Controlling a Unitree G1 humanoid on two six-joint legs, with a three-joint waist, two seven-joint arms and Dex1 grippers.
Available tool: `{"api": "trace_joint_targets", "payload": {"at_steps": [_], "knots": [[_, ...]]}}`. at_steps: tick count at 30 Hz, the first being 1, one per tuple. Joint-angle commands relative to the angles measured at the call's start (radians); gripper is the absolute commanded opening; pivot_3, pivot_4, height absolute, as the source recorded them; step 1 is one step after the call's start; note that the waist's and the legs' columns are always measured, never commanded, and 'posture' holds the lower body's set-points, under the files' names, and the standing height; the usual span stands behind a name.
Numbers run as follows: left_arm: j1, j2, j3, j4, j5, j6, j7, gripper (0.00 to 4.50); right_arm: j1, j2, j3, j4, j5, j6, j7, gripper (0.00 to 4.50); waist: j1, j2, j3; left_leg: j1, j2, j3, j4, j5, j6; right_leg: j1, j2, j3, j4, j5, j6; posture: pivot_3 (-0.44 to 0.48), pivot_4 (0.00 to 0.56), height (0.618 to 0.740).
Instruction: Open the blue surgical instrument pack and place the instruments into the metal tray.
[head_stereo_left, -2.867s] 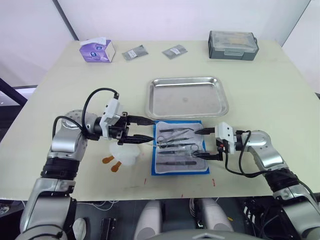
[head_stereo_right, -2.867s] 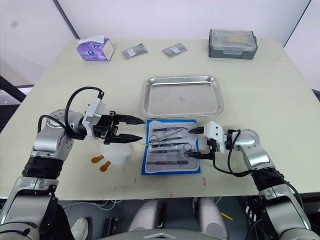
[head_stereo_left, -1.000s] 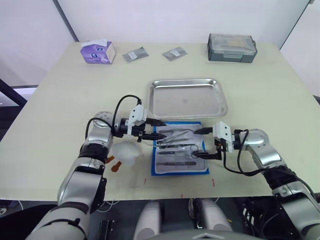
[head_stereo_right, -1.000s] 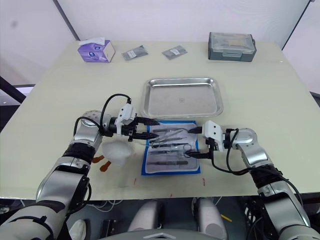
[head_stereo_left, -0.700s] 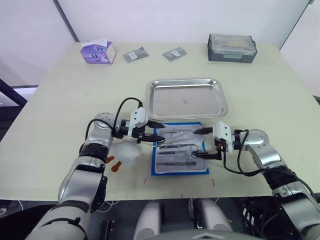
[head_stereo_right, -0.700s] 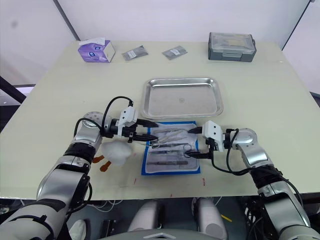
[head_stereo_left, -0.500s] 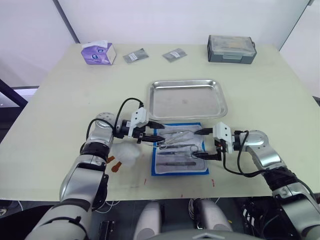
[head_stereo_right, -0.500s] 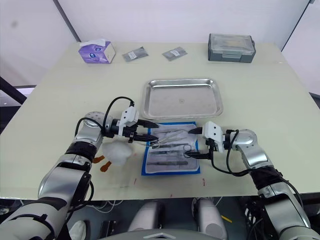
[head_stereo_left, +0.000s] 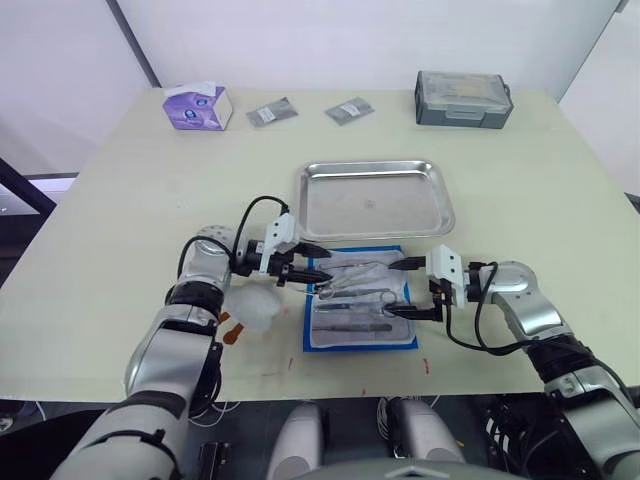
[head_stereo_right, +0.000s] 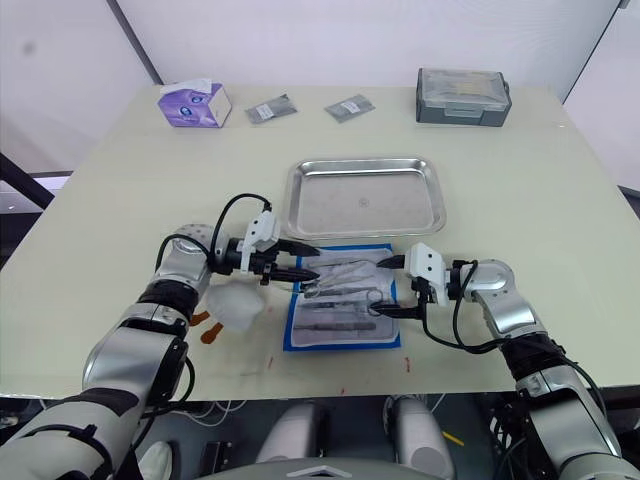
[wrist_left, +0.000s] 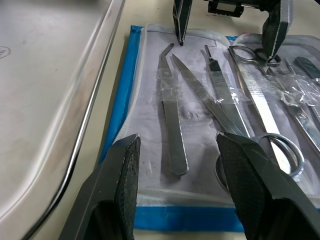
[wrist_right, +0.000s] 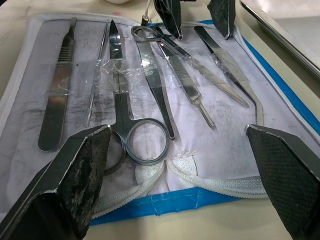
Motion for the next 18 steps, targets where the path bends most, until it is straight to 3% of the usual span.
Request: {"api": "trace_joint_targets", "payload": {"at_steps": [1, 18], "knots": [[-0.002, 0.002, -0.009, 0.02, 0.033, -0.01, 0.012, 2.57, 0.043, -0.007, 0.047, 0.058, -0.086, 0.02, -0.03, 4.5, 0.0, 0.0, 0.0, 0.0, 0.0, 0.0, 0.0, 0.0, 0.0, 0.0, 0.0, 0.0, 0.0, 0.0, 0.0, 0.0, 0.15, 0.734], [-0.009, 0.012, -0.051, 0.036, 0.111, 0.009, 0.039, 2.57, 0.043, -0.001, 0.049, 0.052, -0.082, 0.021, -0.031, 4.5, 0.0, 0.001, -0.005, 0.0, 0.0, 0.0, 0.0, 0.0, 0.0, 0.0, 0.0, 0.0, 0.0, 0.0, 0.0, 0.0, 0.15, 0.734]]}}
